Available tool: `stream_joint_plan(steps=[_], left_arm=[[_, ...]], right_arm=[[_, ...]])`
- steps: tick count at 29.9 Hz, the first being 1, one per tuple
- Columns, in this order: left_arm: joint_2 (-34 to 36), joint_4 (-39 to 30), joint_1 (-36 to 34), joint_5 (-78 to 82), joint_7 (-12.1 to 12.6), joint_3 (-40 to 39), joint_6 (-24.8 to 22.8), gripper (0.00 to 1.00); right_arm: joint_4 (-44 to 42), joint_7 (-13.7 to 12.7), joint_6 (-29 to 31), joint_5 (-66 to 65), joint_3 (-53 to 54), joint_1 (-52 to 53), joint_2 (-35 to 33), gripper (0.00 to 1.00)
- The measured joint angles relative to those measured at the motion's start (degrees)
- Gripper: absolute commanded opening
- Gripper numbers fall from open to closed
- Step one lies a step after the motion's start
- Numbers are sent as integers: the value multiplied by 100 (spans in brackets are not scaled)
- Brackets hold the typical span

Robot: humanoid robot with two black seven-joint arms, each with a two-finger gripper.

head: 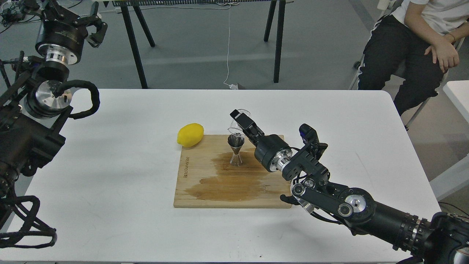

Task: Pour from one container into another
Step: 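Tilt the clear glass to pour into the jigger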

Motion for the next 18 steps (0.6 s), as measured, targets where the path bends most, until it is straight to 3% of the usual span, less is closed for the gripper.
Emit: stream_joint_plan(steps=[18], left_arm=[[7, 0, 9, 0, 0, -7, 0, 100]], right_arm=[[-379, 815, -390, -1462, -449, 79, -18, 41]])
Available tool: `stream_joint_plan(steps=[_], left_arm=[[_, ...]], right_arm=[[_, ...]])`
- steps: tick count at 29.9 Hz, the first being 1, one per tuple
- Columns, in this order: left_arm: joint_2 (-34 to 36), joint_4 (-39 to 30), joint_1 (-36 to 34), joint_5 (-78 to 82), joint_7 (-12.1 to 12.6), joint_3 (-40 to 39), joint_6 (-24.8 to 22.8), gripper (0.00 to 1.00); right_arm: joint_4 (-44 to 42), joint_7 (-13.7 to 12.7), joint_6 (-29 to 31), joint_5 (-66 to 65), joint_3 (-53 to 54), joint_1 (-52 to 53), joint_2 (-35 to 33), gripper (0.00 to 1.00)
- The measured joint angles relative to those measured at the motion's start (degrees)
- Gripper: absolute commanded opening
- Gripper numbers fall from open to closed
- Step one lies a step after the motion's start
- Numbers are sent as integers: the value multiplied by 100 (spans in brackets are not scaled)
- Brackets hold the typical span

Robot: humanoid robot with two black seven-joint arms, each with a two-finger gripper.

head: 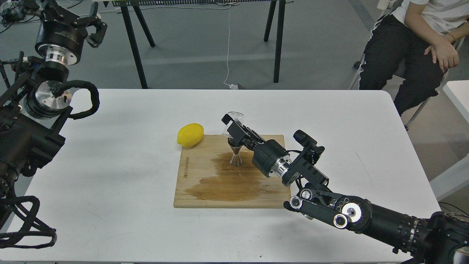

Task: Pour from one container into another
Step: 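Tilt the clear glass to pour into the jigger, then turn the glass upright and move it back toward its spot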

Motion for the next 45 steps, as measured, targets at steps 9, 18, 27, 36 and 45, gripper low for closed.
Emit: stream_joint_plan(steps=[9, 18, 27, 36, 45], left_arm=[[0, 9, 0, 0, 0, 1, 21, 100], [0, 9, -7, 0, 0, -2, 38, 100], [-42, 7, -10, 0, 0, -2, 53, 100], [-42, -1, 1, -8, 9, -6, 145, 100], [-61, -9, 12, -9, 7, -10, 145, 100]], right_arm=[[143, 52, -14, 105, 205, -57, -395, 42], [1391, -285, 6, 2858, 1223, -612, -1110, 41], [1633, -621, 65, 6042, 2503, -1292, -1251, 42], [1205, -820, 849, 9031, 3526, -2029, -1209, 42], [66, -1578, 2120, 10527, 4498, -2520, -842, 45]])
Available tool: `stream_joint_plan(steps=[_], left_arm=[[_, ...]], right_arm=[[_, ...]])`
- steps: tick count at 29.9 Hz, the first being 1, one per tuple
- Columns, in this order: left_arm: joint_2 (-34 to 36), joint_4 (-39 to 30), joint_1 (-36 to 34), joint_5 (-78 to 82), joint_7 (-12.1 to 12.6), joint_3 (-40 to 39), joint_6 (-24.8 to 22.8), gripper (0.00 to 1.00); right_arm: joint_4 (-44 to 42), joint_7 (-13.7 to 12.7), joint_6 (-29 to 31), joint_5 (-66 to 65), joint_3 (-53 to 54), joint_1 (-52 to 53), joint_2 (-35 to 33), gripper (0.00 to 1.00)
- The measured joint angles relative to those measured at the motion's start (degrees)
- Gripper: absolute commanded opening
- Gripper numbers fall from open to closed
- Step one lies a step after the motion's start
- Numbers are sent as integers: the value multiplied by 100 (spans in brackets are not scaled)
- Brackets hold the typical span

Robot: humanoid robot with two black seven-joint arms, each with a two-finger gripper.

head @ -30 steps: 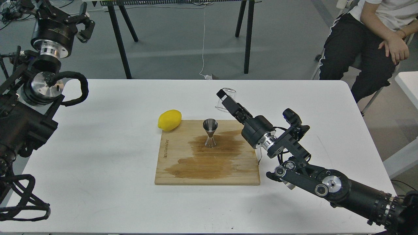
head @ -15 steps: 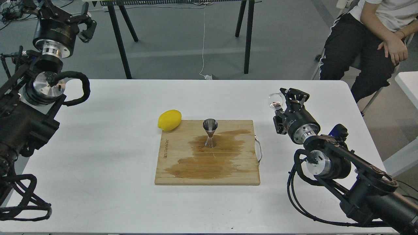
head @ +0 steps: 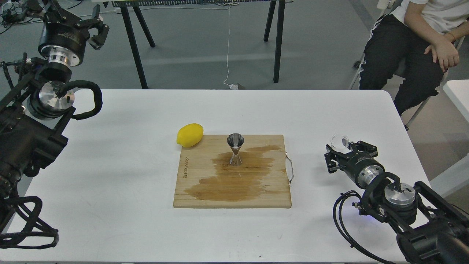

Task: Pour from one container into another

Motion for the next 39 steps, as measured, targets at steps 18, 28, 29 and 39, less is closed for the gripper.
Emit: stream_joint_plan(steps=[18, 28, 29, 39], left_arm=[[7, 0, 12, 0, -7, 9, -4, 100], [7, 0, 14, 0, -7, 0, -3, 100], [7, 0, 14, 0, -7, 0, -3, 100], [10, 0, 14, 0, -7, 5, -3, 100]], right_arm=[[-853, -263, 353, 46, 250, -17, 373, 70], [-845, -264, 477, 46, 250, -14, 373, 52], [-845, -264, 482, 46, 250, -16, 373, 56], [-853, -257, 469, 46, 250, -11, 367, 89]])
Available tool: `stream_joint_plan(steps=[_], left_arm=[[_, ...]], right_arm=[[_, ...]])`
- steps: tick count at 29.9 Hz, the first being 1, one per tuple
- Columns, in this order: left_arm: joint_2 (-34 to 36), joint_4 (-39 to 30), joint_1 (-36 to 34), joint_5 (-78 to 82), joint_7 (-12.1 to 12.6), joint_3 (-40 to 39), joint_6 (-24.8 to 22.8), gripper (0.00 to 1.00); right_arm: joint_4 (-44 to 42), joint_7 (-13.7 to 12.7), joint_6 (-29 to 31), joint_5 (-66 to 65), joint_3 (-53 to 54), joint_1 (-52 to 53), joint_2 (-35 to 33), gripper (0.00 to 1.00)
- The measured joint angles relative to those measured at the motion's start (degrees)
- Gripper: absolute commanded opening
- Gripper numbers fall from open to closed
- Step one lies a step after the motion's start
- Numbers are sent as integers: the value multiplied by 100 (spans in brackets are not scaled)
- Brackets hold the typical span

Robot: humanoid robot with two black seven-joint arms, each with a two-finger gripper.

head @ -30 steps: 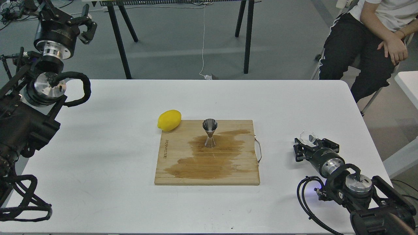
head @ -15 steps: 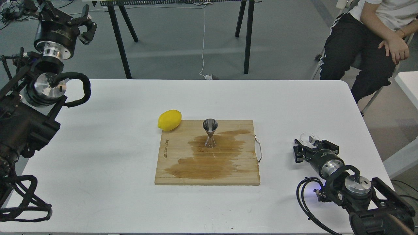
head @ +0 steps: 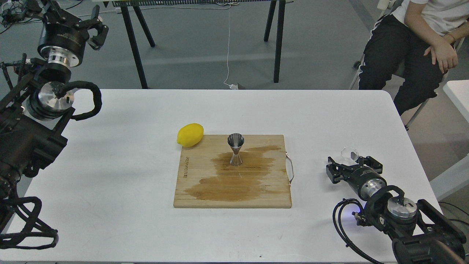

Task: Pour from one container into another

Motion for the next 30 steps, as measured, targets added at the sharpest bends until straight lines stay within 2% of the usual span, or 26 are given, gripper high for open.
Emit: stream_joint_plan(steps=[2, 15, 25, 30], left_arm=[[-2, 0, 0, 0, 0, 0, 0, 100], [-4, 0, 0, 0, 0, 0, 0, 100], [-4, 0, 0, 0, 0, 3, 0, 100], [1, 0, 0, 0, 0, -3, 0, 100]], right_arm=[[0, 3, 0, 0, 3, 0, 0, 95], [5, 51, 67, -22, 6, 27, -4, 98], [165, 27, 1317, -166, -101, 607, -428, 99], [130, 70, 1740, -756, -29, 1126, -711, 100]])
